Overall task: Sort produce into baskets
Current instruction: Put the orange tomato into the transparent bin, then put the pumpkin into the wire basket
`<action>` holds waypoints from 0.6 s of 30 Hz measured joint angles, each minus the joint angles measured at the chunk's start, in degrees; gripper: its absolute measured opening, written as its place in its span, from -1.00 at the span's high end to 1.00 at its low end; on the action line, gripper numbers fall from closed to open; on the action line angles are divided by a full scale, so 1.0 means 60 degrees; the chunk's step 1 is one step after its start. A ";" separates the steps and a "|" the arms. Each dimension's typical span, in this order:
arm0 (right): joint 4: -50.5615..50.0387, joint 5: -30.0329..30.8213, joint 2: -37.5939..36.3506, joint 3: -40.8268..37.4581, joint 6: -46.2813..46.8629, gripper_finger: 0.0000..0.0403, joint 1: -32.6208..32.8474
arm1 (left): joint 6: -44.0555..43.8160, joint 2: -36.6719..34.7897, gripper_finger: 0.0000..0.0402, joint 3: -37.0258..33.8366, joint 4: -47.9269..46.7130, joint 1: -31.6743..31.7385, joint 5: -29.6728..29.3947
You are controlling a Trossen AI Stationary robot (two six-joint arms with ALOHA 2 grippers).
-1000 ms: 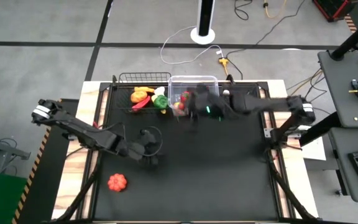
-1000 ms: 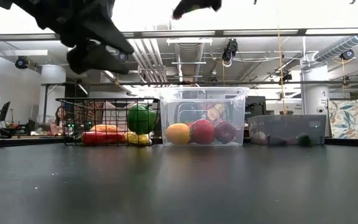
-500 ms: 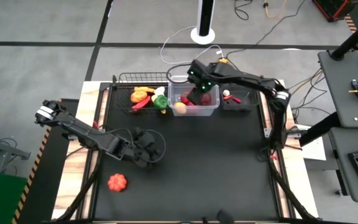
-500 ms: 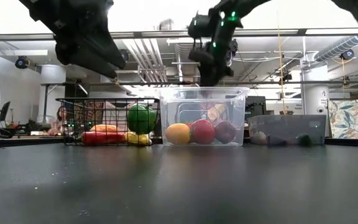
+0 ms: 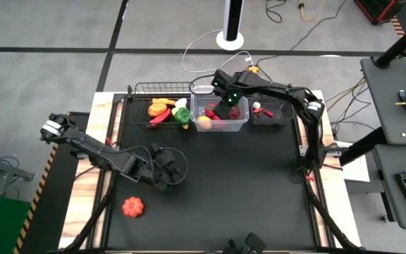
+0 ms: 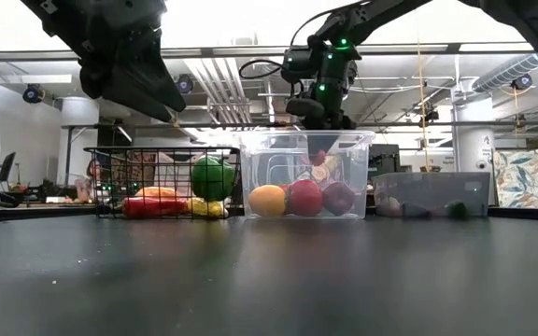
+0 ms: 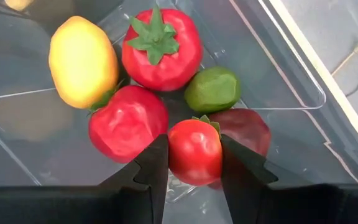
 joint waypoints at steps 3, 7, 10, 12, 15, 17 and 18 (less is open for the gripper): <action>0.0001 0.0001 0.0029 0.0000 -0.0036 0.42 0.0000 | 0.0000 0.0000 -0.21 0.0000 0.0003 0.0000 -0.0007; 0.0055 0.0005 0.0029 0.0000 0.0080 0.39 0.0000 | 0.0000 0.0000 -0.21 0.0000 0.0005 0.0000 -0.0007; 0.0106 0.0007 0.0029 0.0000 0.0162 0.31 0.0000 | -0.0003 0.0000 -0.21 0.0000 0.0008 0.0000 -0.0007; 0.0110 0.0009 0.0029 0.0000 0.0197 0.25 0.0000 | -0.0002 0.0000 -0.21 0.0000 0.0008 0.0000 -0.0007; 0.0123 0.0012 0.0029 0.0000 0.0197 0.16 0.0000 | -0.0004 0.0000 -0.21 0.0000 0.0008 0.0000 -0.0007; 0.0142 0.0016 0.0029 0.0000 0.0197 0.11 0.0000 | -0.0004 0.0000 -0.21 0.0000 0.0008 0.0000 -0.0007; 0.0140 0.0016 0.0029 0.0000 0.0197 0.09 0.0000 | -0.0004 0.0000 -0.21 0.0000 0.0008 0.0000 -0.0007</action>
